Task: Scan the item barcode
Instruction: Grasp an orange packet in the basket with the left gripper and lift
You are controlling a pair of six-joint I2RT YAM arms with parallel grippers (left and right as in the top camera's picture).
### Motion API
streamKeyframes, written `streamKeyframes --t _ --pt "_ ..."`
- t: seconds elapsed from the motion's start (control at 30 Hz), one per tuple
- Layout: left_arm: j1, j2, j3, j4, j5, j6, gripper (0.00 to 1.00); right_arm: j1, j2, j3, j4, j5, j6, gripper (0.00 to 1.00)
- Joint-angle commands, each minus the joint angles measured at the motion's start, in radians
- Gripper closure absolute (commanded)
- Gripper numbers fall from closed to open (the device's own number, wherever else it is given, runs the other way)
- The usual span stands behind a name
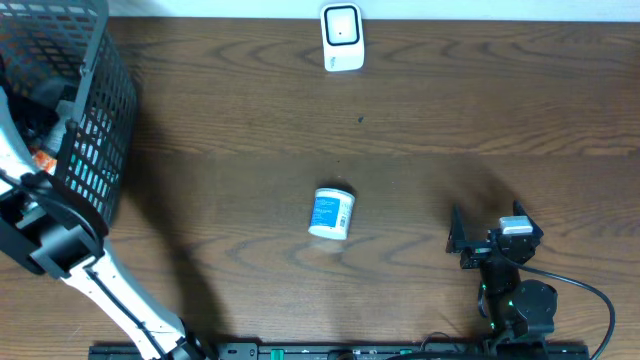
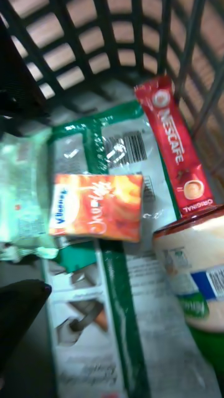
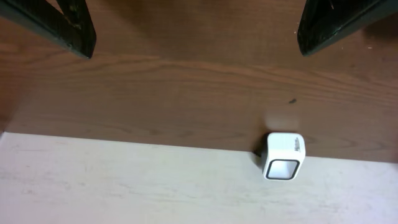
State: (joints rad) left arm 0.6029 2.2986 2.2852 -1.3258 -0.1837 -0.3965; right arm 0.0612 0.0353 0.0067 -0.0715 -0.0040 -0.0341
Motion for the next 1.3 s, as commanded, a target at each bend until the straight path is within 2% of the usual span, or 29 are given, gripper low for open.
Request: streamKeyframes --t 0.0,0.2,0.27,0.37,0.5,0.7,0.83,0.93,1.07,1.27 --pt "0.02 0.065 0.009 0.016 0.05 -0.008 0.2 -0.008 -0.003 -0.001 -0.006 -0.001 -0.008 0.01" --pt "0.024 0.138 0.009 0.018 0.063 -0.001 0.2 -0.008 -0.003 -0.001 -0.006 -0.001 -0.008 0.01" --pt "0.024 0.167 0.009 0.01 0.064 -0.001 0.27 -0.008 -0.003 -0.001 -0.006 -0.001 -0.008 0.01" --pt "0.024 0.186 0.009 0.005 0.064 0.01 0.61 -0.008 -0.003 -0.001 -0.006 -0.001 -0.008 0.01" --pt "0.024 0.15 0.036 0.0 0.069 0.029 0.81 -0.008 -0.003 -0.001 -0.006 -0.001 -0.008 0.01" --pt "0.021 -0.068 0.055 0.035 0.069 0.028 0.81 -0.008 -0.003 -0.001 -0.006 -0.001 -0.008 0.01" --pt "-0.014 -0.362 0.055 0.049 0.095 0.028 0.81 -0.008 -0.003 -0.001 -0.006 -0.001 -0.008 0.01" --pt "-0.064 -0.504 0.055 0.042 0.159 0.028 0.81 -0.008 -0.003 -0.001 -0.006 -0.001 -0.008 0.01" --pt "-0.246 -0.685 0.055 0.013 0.259 0.029 0.81 -0.008 -0.003 -0.001 -0.006 -0.001 -0.008 0.01" --pt "-0.541 -0.728 0.049 -0.079 0.258 0.037 0.79 -0.008 -0.003 -0.001 -0.006 -0.001 -0.008 0.01"
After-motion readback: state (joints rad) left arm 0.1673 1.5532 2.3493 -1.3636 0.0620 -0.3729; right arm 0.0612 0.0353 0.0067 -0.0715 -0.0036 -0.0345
